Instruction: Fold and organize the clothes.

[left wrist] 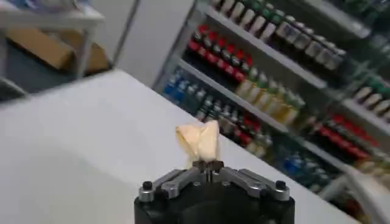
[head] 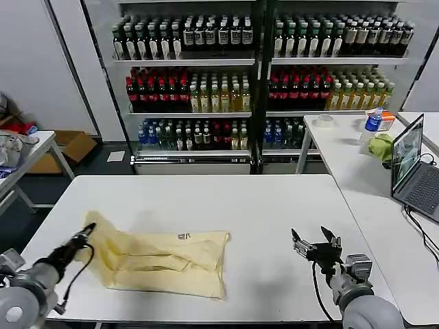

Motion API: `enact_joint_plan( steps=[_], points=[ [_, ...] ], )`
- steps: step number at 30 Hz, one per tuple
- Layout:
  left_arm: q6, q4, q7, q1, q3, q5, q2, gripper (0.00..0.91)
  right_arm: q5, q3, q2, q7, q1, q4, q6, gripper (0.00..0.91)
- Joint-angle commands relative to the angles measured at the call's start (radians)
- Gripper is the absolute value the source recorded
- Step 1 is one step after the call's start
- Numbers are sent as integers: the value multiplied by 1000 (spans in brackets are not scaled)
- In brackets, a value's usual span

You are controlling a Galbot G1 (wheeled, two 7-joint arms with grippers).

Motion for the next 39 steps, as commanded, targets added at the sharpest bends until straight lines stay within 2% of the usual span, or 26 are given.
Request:
enact_joint_plan(
  steps=[1,9,13,26,27,28,29,30,39],
  points=[
    [-5,-109,-31,-44,224,-159,-105,20,-13,-5,-4,-11,-5,-1,14,907],
    [-16,-82,-44,-105,378,-74,-123,10,-14,-11,-3,-14,-6,-5,20,907],
    [-15,-34,-51,-149,465,49,-139,10,-15,-17,-3,-15,-1,-9,21,907],
    [-15,6,-58,-200,601,180,-178,10,-10,-36,-22,-15,34,-36,22,907],
    [-16,16,-60,-207,608,192,-182,30,-10,-37,-21,-15,34,-36,22,907],
    [-16,24,-66,-213,614,202,-184,81,-10,-38,-21,-14,35,-36,21,907],
    [-16,29,-66,-220,616,209,-188,796,-10,-39,-21,-14,35,-36,21,907],
    [-14,34,-64,-222,617,224,-190,907,-10,-39,-22,-14,35,-36,21,907],
    [-16,1,-16,-203,595,244,-187,907,-15,-34,-23,-12,35,-37,19,907]
  ],
)
